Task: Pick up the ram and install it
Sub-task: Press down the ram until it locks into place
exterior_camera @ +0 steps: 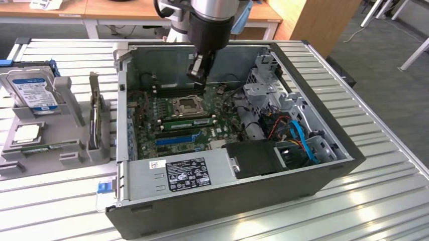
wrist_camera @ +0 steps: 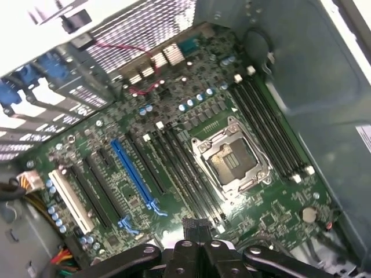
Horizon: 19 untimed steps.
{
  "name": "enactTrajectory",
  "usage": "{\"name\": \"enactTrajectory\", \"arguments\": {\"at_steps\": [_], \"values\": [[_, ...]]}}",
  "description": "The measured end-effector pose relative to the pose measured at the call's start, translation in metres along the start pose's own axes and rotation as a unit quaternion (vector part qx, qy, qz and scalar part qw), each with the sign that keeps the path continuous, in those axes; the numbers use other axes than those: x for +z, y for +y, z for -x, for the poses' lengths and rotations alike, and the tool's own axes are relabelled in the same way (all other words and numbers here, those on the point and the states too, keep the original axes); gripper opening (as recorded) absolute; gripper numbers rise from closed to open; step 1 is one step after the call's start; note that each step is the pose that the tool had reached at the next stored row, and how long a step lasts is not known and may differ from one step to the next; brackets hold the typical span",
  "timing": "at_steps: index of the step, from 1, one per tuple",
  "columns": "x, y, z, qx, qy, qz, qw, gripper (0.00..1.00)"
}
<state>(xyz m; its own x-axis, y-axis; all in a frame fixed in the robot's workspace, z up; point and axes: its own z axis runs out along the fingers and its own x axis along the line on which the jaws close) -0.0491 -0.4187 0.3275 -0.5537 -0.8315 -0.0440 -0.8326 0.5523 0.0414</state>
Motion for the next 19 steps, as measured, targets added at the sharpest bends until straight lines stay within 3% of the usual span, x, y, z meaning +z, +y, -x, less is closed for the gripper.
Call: {"name": "enactTrajectory", "arguments": {"at_steps": [5, 9, 14, 19], "values": [[0.0004, 0.0004, -0.0003, 0.037, -0.0015, -0.0017, 0.9993, 0.1], [0.0008, 0.0008, -0.0006, 0.067, -0.0027, -0.003, 0.9977, 0.1], [0.0013, 0.0014, -0.001, 0.104, -0.0043, -0.0046, 0.9946, 0.1], [0.0017, 0.002, -0.0014, 0.14, -0.0057, -0.0062, 0.9902, 0.1]]}}
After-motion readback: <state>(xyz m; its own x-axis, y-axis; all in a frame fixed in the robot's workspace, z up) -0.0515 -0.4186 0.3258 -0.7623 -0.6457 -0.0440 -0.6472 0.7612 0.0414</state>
